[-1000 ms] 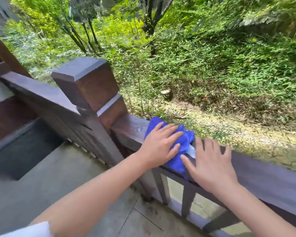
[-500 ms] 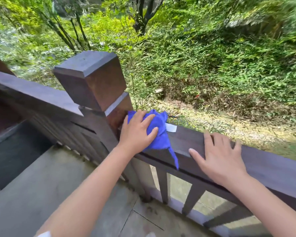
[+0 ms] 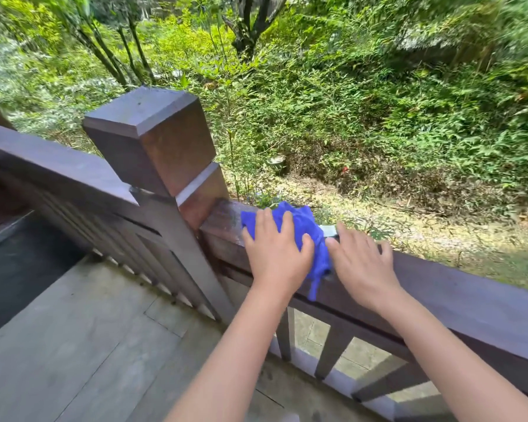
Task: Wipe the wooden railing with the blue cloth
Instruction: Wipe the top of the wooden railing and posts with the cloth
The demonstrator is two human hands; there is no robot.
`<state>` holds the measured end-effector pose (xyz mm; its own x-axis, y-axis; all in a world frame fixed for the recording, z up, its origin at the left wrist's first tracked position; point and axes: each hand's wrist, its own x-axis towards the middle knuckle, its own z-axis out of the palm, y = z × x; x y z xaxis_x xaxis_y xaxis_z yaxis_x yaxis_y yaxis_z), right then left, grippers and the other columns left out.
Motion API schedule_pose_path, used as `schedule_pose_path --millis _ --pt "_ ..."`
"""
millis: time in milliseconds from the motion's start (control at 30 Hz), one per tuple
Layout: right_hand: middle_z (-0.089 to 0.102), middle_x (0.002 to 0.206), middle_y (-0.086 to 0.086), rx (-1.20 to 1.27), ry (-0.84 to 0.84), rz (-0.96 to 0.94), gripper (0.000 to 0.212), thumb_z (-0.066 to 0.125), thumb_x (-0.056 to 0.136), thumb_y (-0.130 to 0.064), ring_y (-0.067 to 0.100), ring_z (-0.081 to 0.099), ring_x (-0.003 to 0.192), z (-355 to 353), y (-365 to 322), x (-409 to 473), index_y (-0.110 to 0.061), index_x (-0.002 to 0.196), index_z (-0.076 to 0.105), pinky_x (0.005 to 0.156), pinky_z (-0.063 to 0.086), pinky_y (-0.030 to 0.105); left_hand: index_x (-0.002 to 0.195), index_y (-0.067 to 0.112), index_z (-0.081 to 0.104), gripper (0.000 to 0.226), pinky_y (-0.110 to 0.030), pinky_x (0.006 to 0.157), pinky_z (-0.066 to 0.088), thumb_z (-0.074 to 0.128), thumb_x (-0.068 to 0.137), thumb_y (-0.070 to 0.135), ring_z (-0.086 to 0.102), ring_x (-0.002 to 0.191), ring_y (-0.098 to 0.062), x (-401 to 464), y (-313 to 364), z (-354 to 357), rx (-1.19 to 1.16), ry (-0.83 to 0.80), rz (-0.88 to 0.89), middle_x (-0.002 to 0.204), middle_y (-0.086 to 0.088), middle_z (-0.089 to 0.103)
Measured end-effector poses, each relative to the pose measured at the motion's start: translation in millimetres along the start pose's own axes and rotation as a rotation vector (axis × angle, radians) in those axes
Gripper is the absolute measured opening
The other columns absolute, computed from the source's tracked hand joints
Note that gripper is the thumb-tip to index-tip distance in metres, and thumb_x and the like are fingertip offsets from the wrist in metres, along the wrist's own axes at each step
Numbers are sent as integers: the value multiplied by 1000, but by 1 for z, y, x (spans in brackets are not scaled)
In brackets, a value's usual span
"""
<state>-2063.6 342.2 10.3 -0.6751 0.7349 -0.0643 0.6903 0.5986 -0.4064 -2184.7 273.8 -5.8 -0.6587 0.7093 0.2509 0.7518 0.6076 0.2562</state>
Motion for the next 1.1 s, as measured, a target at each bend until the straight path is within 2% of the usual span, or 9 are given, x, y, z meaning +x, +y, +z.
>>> schedule_pose_path --millis 133,200,300,367,433,600,800,933,1100 --pt "26 153 -2 513 29 23 59 17 86 -40 13 18 140 -14 4 4 -27 144 19 113 3 37 138 15 32 61 -57 111 13 38 86 45 17 141 -31 -25 42 3 -68 -109 131 150 -22 26" --pt "17 155 3 577 68 -4 53 32 91 -26 15 11 142 -19 9 3 -28 143 21 116 5 35 144 18 18 66 -54 114 3 37 87 45 6 144 -25 -28 44 1 -120 -180 217 155 -16 15" --pt "0 158 2 256 150 -232 65 50 86 -15 15 -2 144 -26 22 -5 -28 143 21 113 2 29 146 17 6 76 -45 115 -6 41 83 41 -4 144 -13 -26 23 -14 -329 -252 301 158 -5 1" --pt "-2 157 0 -15 132 -396 66 52 87 -22 15 -4 144 -28 27 -5 -27 144 19 116 3 35 146 14 8 78 -39 116 -5 45 83 43 -2 144 -11 -22 4 -23 -290 -228 381 158 -3 2" --pt "3 157 -3 -126 26 -463 60 46 91 -26 13 0 144 -28 26 -2 -26 144 19 119 5 37 146 12 12 78 -35 117 0 49 86 46 1 144 -12 -19 -11 -26 -218 -260 424 158 -2 3" --pt "25 154 -2 -55 -121 -432 56 48 91 -31 8 21 141 -34 27 0 -18 142 28 116 15 25 144 16 23 75 -21 112 6 53 85 51 13 143 -12 -10 -16 -31 -166 -293 481 156 -2 18" --pt "35 149 -4 -85 -47 -406 55 53 87 -39 11 29 137 -32 25 -17 -23 137 38 111 21 26 134 22 43 63 -32 111 29 64 79 43 31 137 -13 -21 -16 -34 -208 -251 513 146 2 41" --pt "57 125 1 -118 59 -405 44 57 84 -36 24 46 116 -30 15 -28 -21 125 53 97 41 38 122 23 56 48 -31 92 43 67 77 33 49 120 -15 -26 -18 -40 -169 -195 540 129 5 57" --pt "55 107 -3 -177 80 -408 34 55 80 -40 21 45 103 -26 5 -37 -26 111 54 78 46 36 114 25 53 38 -31 73 43 61 77 27 46 111 -15 -34 -20 -48 -107 -212 599 116 7 58"
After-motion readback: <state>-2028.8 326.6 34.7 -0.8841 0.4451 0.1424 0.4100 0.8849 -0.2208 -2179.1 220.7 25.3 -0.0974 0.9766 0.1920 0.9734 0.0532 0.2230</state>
